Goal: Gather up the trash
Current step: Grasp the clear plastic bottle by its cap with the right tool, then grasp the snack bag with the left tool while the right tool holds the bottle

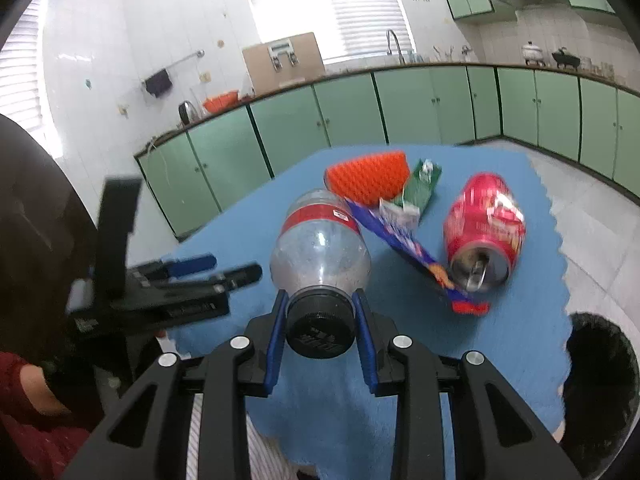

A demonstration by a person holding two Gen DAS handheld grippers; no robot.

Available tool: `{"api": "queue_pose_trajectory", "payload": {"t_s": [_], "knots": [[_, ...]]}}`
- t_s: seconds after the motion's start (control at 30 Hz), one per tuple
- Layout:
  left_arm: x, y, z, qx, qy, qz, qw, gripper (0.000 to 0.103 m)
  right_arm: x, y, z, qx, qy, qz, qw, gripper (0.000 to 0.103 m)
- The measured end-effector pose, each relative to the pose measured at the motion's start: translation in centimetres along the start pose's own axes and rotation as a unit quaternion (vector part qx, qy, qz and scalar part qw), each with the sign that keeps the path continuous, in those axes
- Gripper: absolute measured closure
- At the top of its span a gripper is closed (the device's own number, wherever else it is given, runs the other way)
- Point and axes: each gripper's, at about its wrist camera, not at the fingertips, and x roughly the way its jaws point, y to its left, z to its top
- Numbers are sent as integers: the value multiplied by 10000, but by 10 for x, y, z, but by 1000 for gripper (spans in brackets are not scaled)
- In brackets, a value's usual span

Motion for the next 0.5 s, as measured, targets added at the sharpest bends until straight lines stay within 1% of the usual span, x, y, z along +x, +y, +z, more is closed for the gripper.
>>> {"api": "queue_pose_trajectory", "payload": {"t_s": [0.17, 0.27, 0.37, 0.5], "knots": [[-5, 0, 6, -23, -113, -39, 9999, 25, -17, 0, 21, 86, -361, 165, 9992, 71], [-9, -3, 12, -26, -180, -109, 9998, 25, -25, -2, 31, 119, -566, 164, 9982, 71], [-11, -12, 18, -5, -220, -266, 9994, 25, -35, -8, 34, 111, -702, 30, 9975, 71], [-7, -27, 22, 118, -250, -419, 9987, 25, -41, -23, 32, 199, -686, -250, 9971, 71]]}}
